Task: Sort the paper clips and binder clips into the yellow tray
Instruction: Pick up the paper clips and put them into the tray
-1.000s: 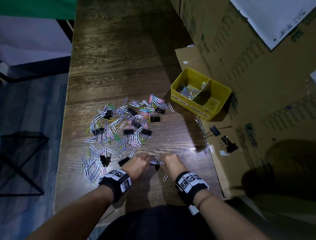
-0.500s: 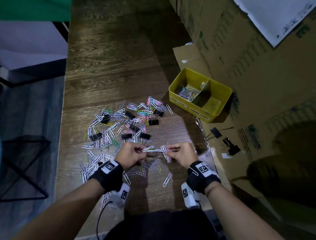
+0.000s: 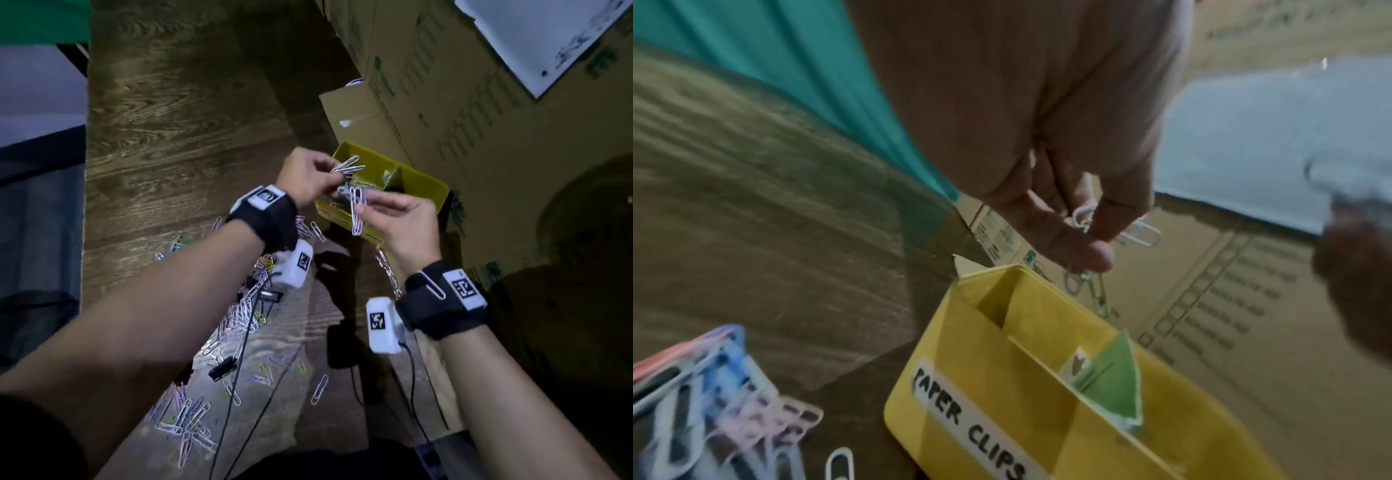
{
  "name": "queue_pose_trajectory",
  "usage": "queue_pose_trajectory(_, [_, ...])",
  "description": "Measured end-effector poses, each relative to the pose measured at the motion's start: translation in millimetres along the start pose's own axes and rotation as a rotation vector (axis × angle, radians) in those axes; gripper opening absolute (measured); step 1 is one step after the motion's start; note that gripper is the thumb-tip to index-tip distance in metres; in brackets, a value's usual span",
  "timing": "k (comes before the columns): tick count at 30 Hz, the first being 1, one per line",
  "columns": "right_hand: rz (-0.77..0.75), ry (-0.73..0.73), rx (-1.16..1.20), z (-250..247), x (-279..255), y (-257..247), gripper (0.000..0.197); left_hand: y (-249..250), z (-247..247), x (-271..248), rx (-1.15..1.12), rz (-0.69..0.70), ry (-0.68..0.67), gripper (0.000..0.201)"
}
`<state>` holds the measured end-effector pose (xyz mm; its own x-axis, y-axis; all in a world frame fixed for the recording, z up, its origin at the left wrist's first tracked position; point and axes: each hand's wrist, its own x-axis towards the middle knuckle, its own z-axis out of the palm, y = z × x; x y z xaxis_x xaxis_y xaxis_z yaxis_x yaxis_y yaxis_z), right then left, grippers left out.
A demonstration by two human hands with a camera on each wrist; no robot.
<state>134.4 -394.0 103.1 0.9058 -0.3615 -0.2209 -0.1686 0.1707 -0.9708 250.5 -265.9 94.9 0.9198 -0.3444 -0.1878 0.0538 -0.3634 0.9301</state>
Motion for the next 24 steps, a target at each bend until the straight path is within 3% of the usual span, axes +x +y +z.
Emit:
queue_pose_trajectory(3, [-0.027, 0.029, -0.024, -1, 34, -12, 0.021, -7, 17, 32, 0.418, 0.053, -0.107, 0.012])
queue_pose_trajectory(6, [-0.064, 0.124, -0.227, 1, 68, -14, 0.022, -25, 24, 41, 0.740, 0.028, -0.262, 0.027])
queue_pose_trajectory(8, [-0.070, 0.122, -0.433, 3, 87, -9, 0.025, -28, 22, 34, 0.740, 0.063, -0.262, 0.025])
queue_pose_trajectory(12, [-0.024, 0.042, -0.728, 12, 107, 9, 0.023, -29, 6, 0, 0.489, 0.190, 0.013, 0.024])
queue_pose_trajectory(15, [-0.045, -0.077, -0.974, 18, 103, 15, 0.027, -38, -10, -35, 0.426, 0.238, 0.091, 0.022])
queue_pose_trajectory(18, [-0.047, -0.141, -0.967, 21, 88, 12, 0.034, -59, -25, -80, 0.440, 0.162, 0.007, 0.019])
queue_pose_trajectory(21, [-0.118, -0.220, -0.896, 26, 53, 5, 0.033, -89, -37, -134, 0.559, 0.091, -0.187, 0.020])
queue_pose_trajectory(24, [-0.107, -0.461, -0.910, 25, -1, 9, 0.031, -125, -41, -193, 0.672, 0.084, -0.341, 0.024])
